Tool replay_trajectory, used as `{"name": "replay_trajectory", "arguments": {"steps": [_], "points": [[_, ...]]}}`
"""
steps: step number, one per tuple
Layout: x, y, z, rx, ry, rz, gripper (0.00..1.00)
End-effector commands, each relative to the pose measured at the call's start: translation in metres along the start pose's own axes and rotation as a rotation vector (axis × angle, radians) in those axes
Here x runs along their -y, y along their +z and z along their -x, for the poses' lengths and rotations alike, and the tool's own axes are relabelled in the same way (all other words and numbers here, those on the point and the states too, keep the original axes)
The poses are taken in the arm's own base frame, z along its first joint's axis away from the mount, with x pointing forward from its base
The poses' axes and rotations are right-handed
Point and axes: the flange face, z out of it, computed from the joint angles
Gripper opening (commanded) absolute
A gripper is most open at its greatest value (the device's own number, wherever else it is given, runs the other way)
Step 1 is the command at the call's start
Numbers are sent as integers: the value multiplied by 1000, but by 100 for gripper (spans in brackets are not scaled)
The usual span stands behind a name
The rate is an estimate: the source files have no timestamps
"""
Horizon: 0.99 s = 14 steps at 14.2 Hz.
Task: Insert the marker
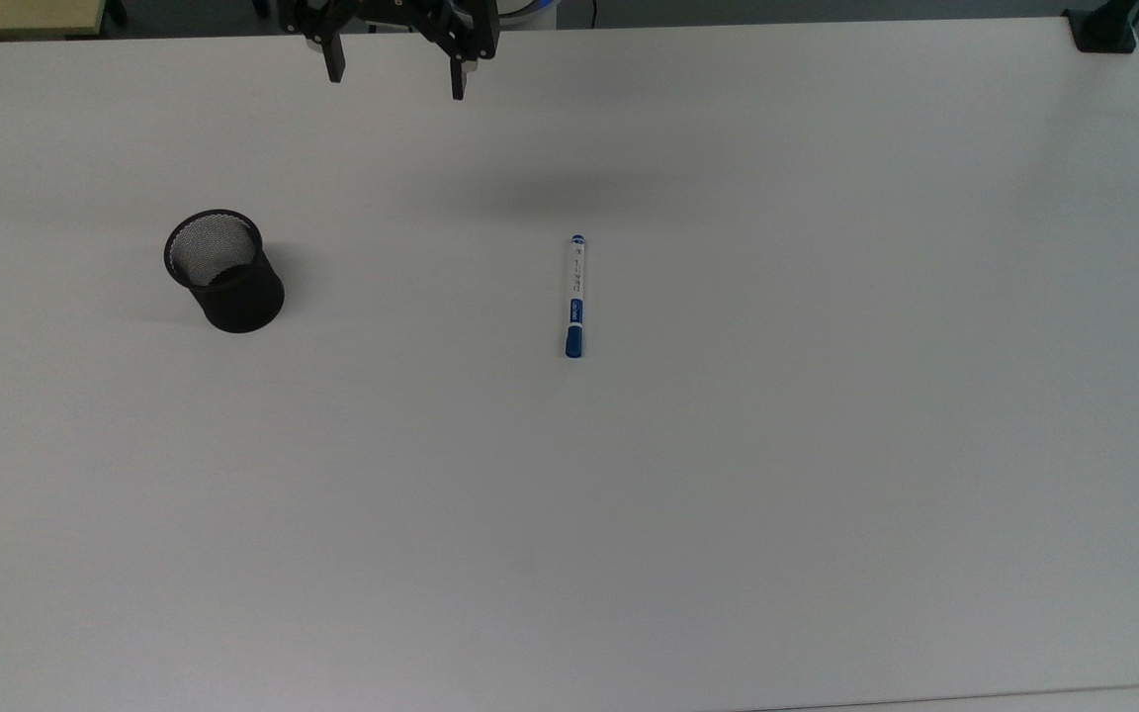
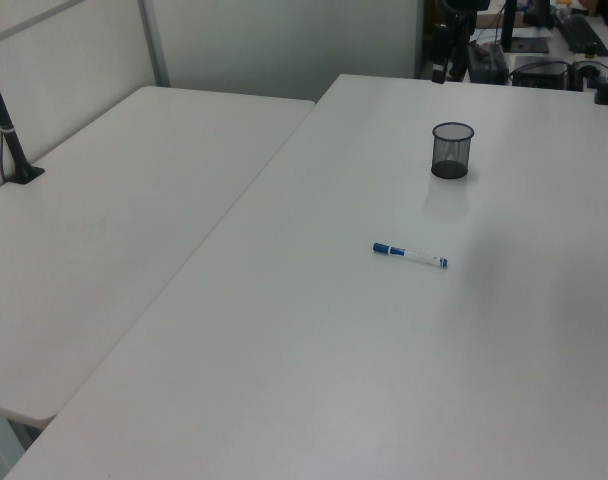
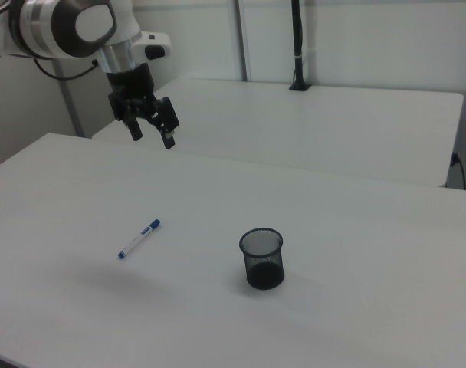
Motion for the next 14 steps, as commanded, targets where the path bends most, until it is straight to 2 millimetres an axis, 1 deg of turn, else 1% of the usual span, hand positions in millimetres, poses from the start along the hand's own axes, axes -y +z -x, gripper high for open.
{"name": "replay_trajectory", "arguments": {"steps": [1, 2, 4, 6, 7, 8, 11, 12, 14], "points": [[3, 6, 3, 8, -27, 9, 100], [4, 8, 2, 10, -28, 9, 100], [10, 31, -3, 42, -40, 14, 100], [24, 46, -6, 64, -104, 19, 100], [28, 52, -7, 73, -150, 21, 100], [32, 64, -9, 87, -187, 20, 100], [61, 98, -16, 105, -234, 19, 100], [72, 107, -14, 119, -253, 26, 100], [85, 129, -11, 97, -282, 23, 100]]}}
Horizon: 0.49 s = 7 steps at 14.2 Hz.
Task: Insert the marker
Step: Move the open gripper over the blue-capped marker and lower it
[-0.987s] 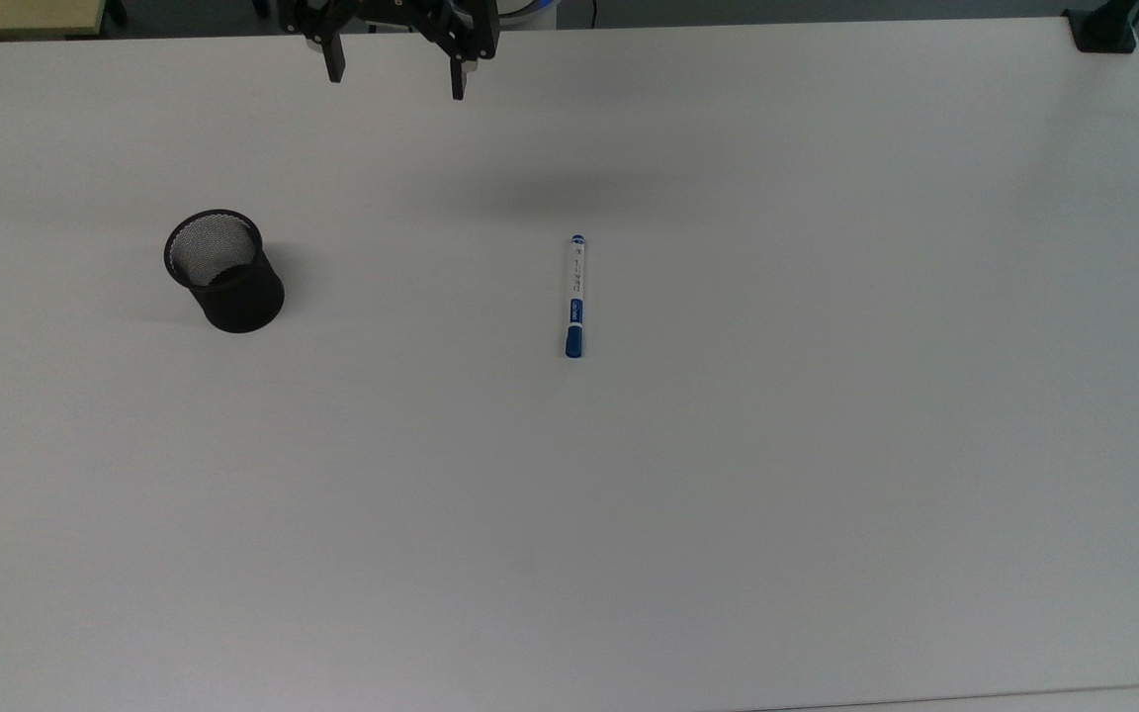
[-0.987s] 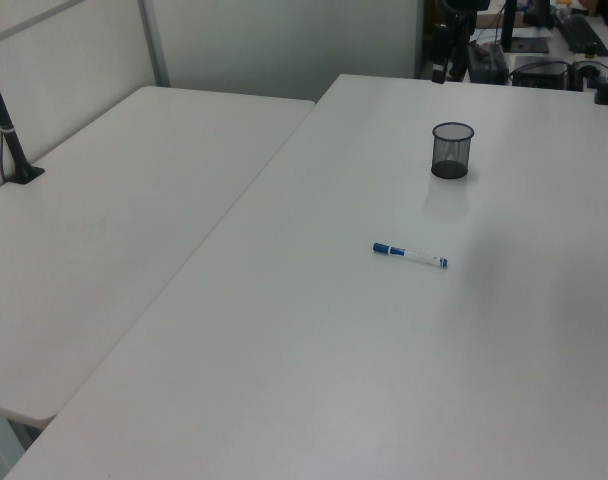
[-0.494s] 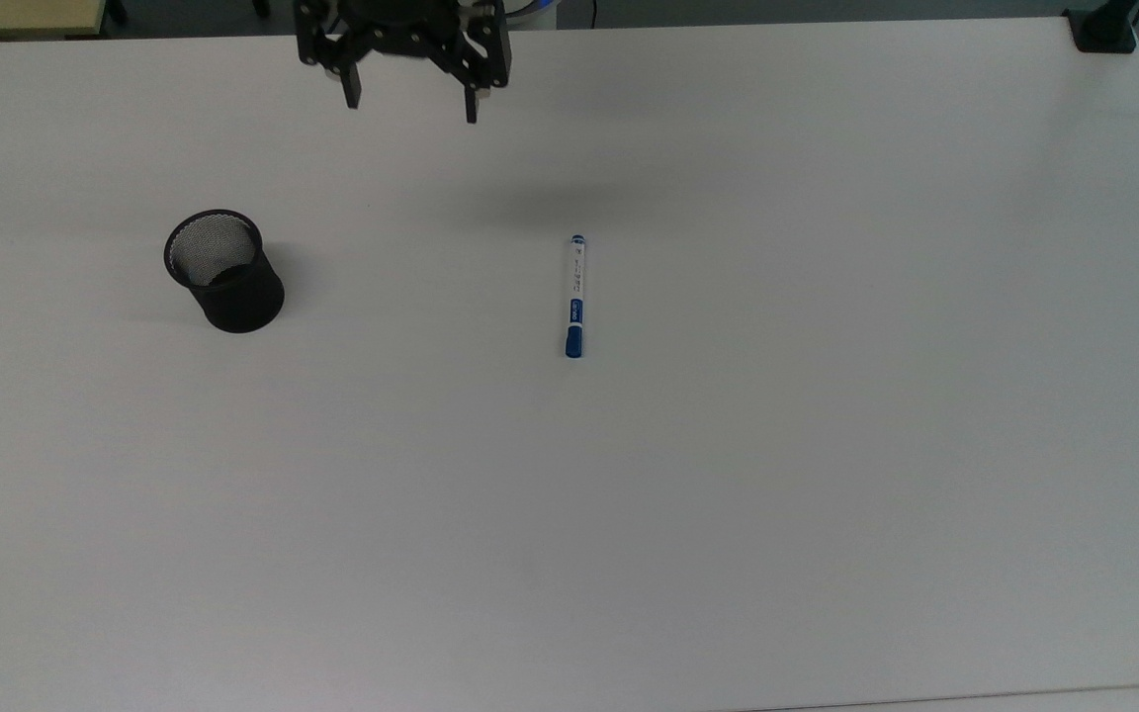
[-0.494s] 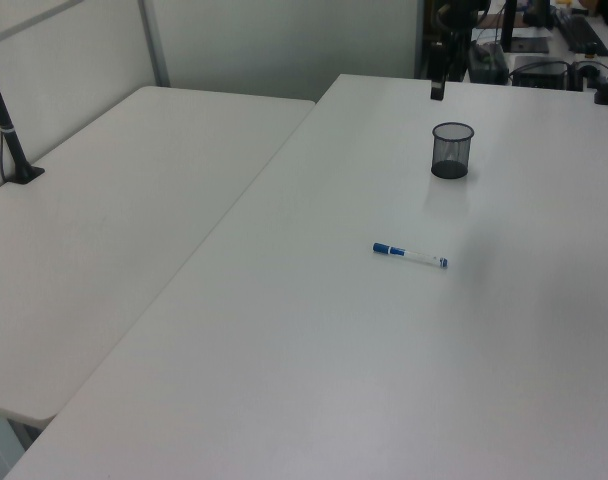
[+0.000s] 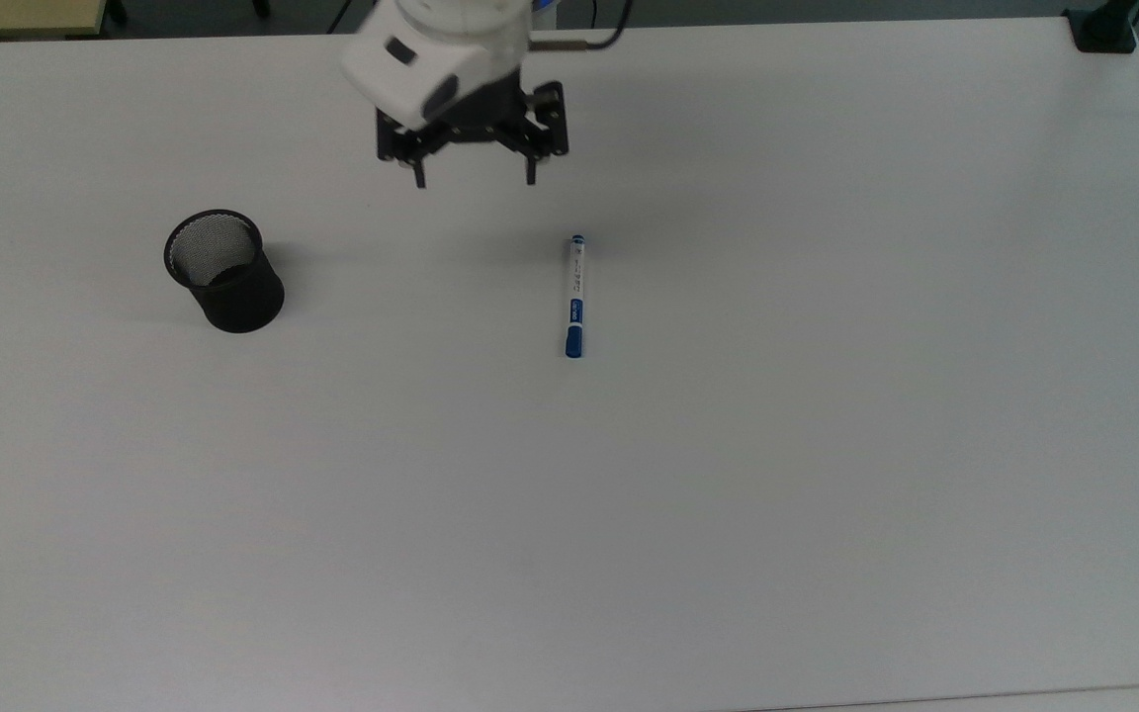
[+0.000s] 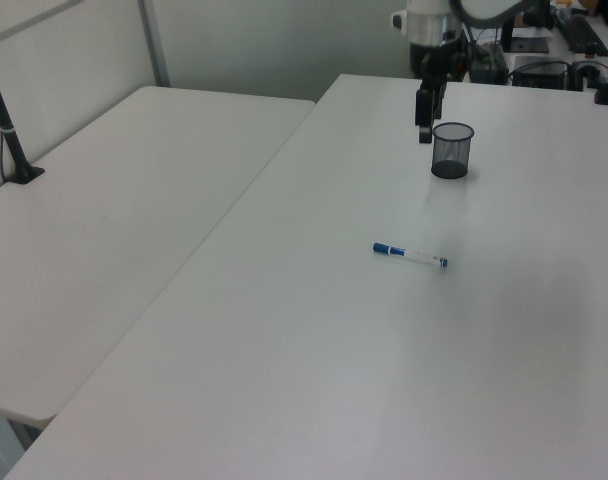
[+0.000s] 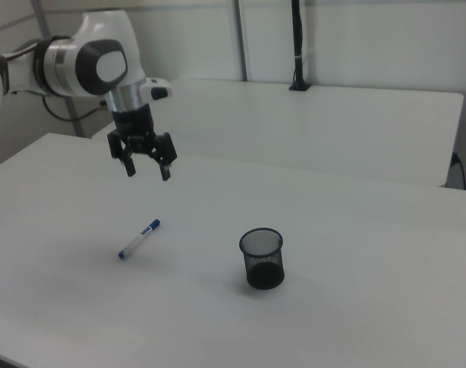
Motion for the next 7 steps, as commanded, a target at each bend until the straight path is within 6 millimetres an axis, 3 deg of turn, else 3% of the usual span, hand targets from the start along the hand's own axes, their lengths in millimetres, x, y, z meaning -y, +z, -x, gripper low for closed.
{"name": "replay_trajectory", "arguments": {"steps": [1, 4, 7], "points": [[35, 36, -5, -47, -82, 16, 100], [60, 63, -14, -79, -119, 8, 100], [85, 111, -34, -145, -13, -7, 100]]}}
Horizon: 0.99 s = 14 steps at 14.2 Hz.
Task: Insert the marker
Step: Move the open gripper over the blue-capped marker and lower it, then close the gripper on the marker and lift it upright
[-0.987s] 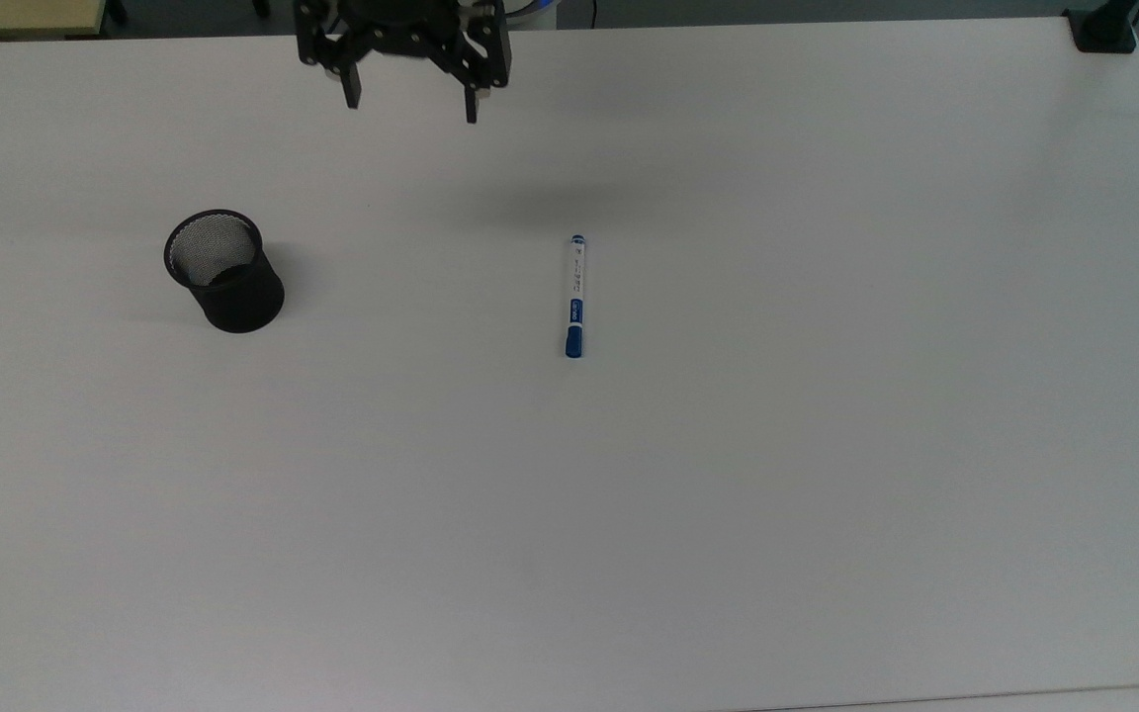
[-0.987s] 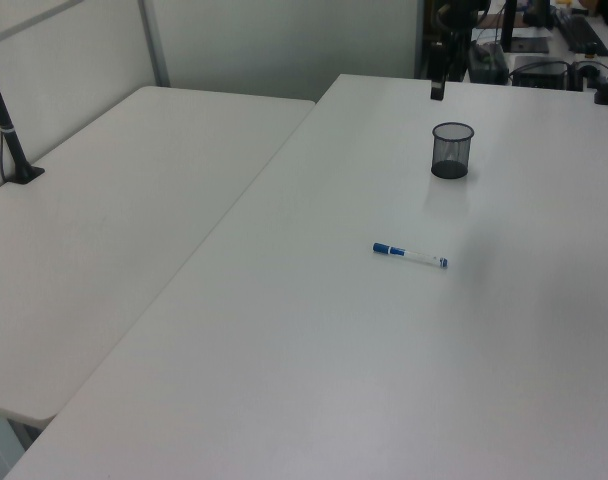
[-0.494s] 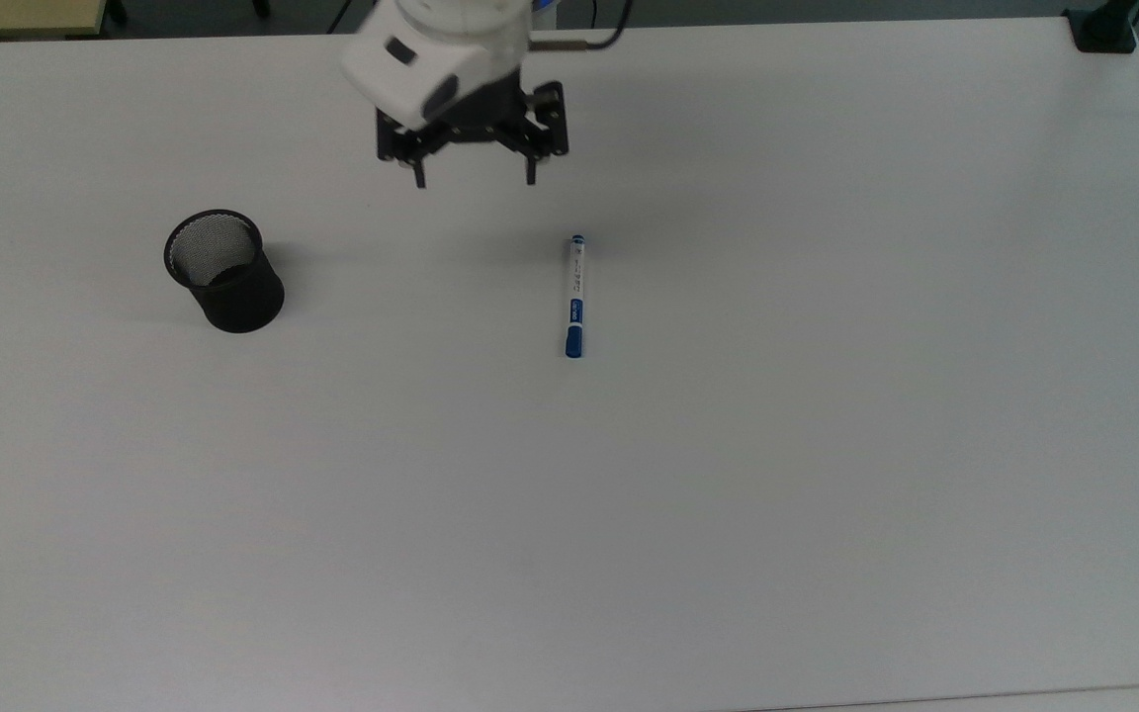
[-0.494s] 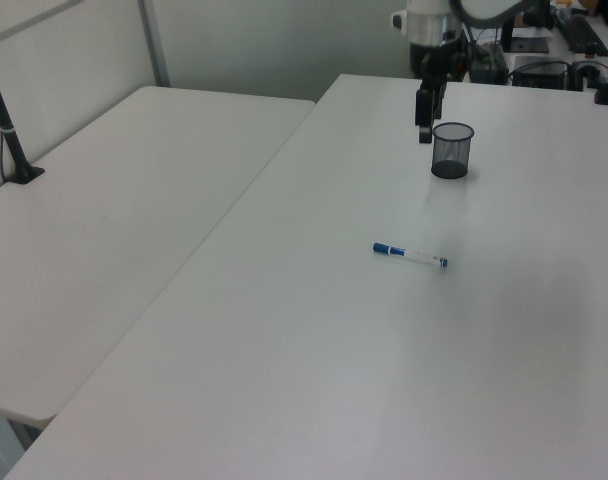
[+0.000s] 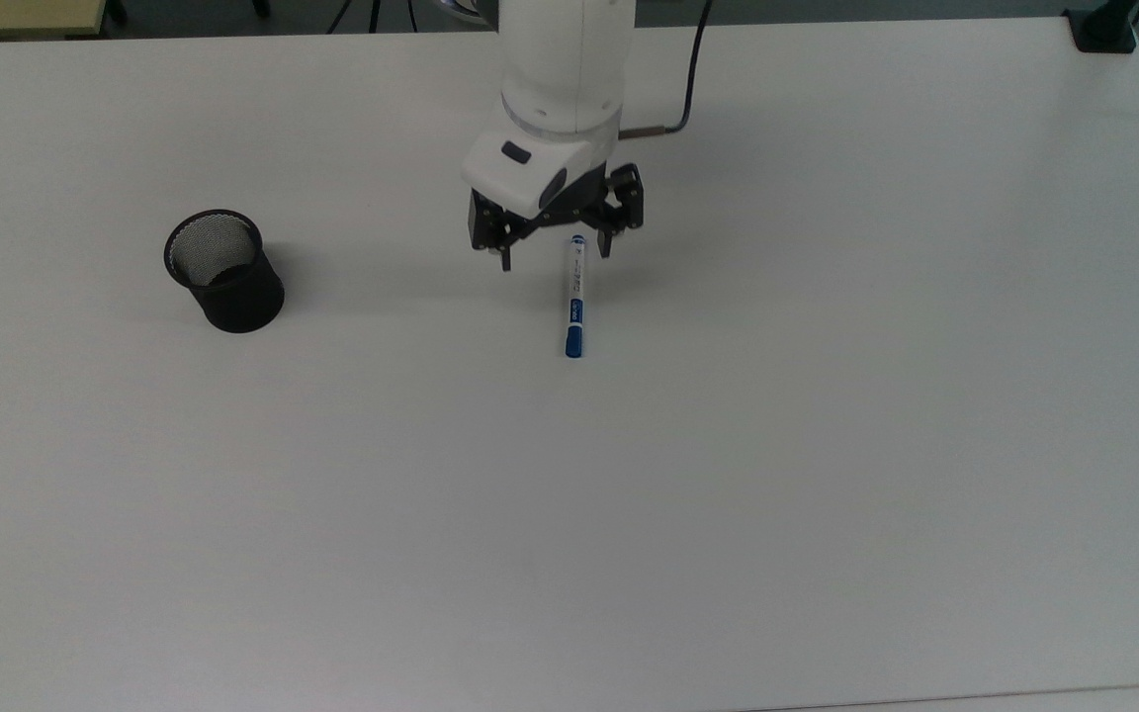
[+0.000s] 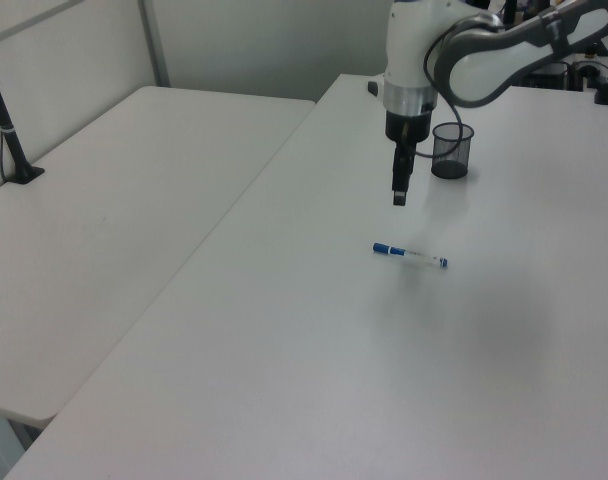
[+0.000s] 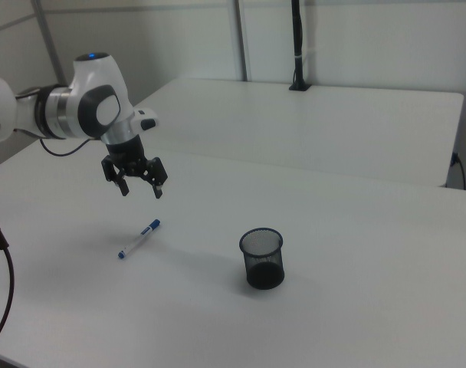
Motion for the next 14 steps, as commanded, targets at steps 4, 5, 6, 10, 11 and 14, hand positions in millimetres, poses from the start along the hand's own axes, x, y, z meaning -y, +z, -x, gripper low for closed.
{"name": "replay_trajectory", "arguments": {"steps": [4, 5, 6, 10, 11, 14], "points": [[30, 71, -15, -51, 200, 60, 71], [32, 77, -16, -61, 256, 58, 68], [33, 90, -16, -50, 265, 66, 56], [40, 108, -13, -40, 258, 125, 46], [40, 111, -12, -38, 259, 135, 36], [36, 108, -14, -47, 287, 136, 0]]}}
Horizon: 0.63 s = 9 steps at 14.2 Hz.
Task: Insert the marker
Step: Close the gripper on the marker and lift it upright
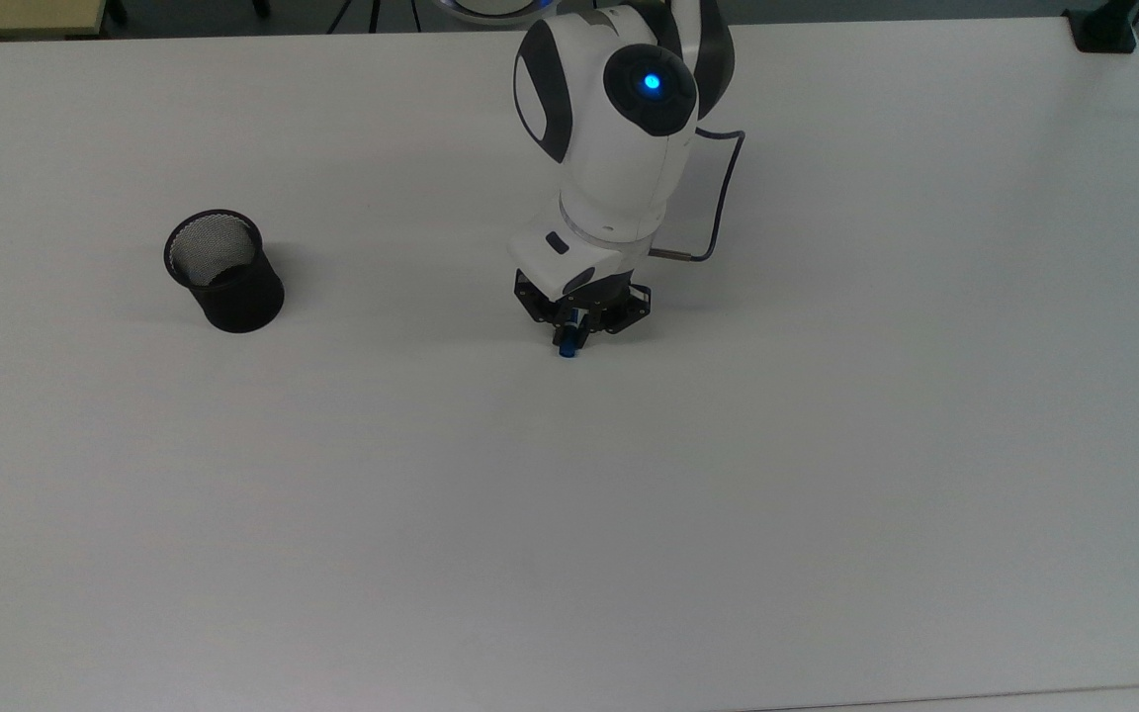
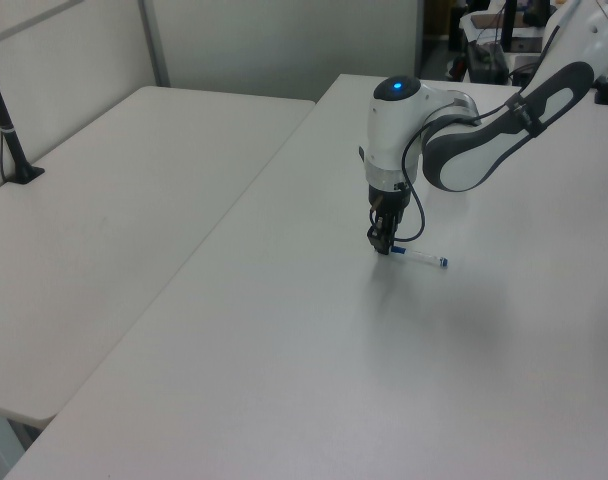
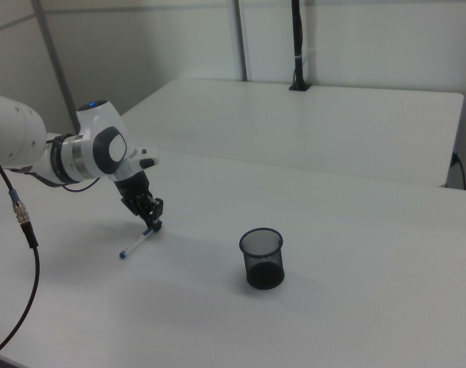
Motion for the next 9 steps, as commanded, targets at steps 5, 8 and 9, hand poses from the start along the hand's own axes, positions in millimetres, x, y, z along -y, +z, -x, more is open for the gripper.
{"name": "replay_trajectory", "arguments": {"steps": [5, 8, 9], "points": [[-46, -63, -12, -110, 94, 1, 0], [-99, -100, -15, -166, 148, 8, 0], [-118, -113, -16, -186, 153, 12, 0]]}}
